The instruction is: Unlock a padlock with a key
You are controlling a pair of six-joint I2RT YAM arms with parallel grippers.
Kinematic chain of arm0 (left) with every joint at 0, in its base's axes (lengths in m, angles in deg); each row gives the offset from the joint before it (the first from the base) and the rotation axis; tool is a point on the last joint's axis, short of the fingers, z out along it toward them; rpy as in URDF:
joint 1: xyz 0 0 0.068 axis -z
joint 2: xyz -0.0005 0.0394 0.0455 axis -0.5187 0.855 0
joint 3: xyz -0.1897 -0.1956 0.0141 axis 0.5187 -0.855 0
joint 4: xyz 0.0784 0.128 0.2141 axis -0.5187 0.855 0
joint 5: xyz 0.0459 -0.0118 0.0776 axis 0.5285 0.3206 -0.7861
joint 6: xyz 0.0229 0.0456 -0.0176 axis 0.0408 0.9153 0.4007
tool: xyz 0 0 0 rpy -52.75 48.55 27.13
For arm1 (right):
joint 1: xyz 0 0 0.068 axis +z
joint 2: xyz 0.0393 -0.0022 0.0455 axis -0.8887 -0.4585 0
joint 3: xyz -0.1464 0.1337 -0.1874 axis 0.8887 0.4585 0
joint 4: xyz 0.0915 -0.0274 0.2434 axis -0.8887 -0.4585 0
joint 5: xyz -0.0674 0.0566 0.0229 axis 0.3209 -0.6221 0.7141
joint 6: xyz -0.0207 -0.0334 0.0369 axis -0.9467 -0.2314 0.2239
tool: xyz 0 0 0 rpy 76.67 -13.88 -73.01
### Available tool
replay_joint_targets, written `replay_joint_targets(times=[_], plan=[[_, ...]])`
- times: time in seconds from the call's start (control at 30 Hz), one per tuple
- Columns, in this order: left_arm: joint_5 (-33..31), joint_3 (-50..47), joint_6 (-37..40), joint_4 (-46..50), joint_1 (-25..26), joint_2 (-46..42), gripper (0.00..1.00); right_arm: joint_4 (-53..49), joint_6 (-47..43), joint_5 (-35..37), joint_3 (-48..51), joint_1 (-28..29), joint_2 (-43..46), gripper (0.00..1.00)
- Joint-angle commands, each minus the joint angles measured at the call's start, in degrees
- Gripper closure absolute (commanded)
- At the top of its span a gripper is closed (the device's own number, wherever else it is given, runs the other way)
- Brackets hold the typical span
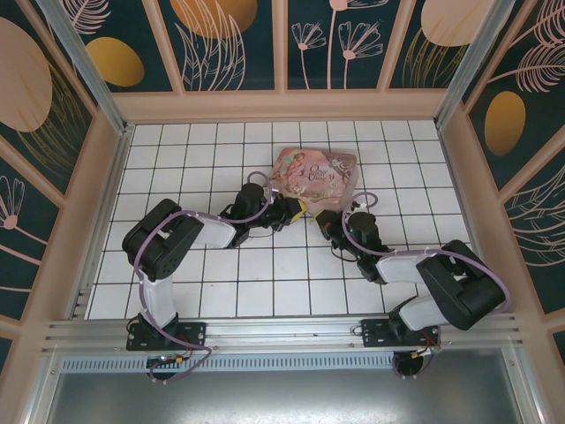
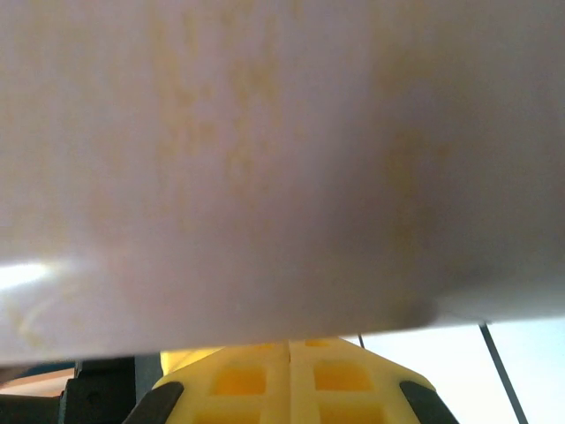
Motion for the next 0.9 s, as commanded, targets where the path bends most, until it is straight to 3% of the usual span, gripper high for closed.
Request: replay_joint_targets(times=[0.0, 0.87], plan=[[0.76, 0.44, -0.61, -2.24, 0.27, 0.10, 1.00, 0.63, -0.42, 0.50, -1.74, -0.65, 1.02, 1.00], [0.49, 0.89, -0.61, -1.91, 0.26, 0.55, 1.00, -2.60, -0.91, 0.37, 0.50, 0.79, 2.76, 1.00]])
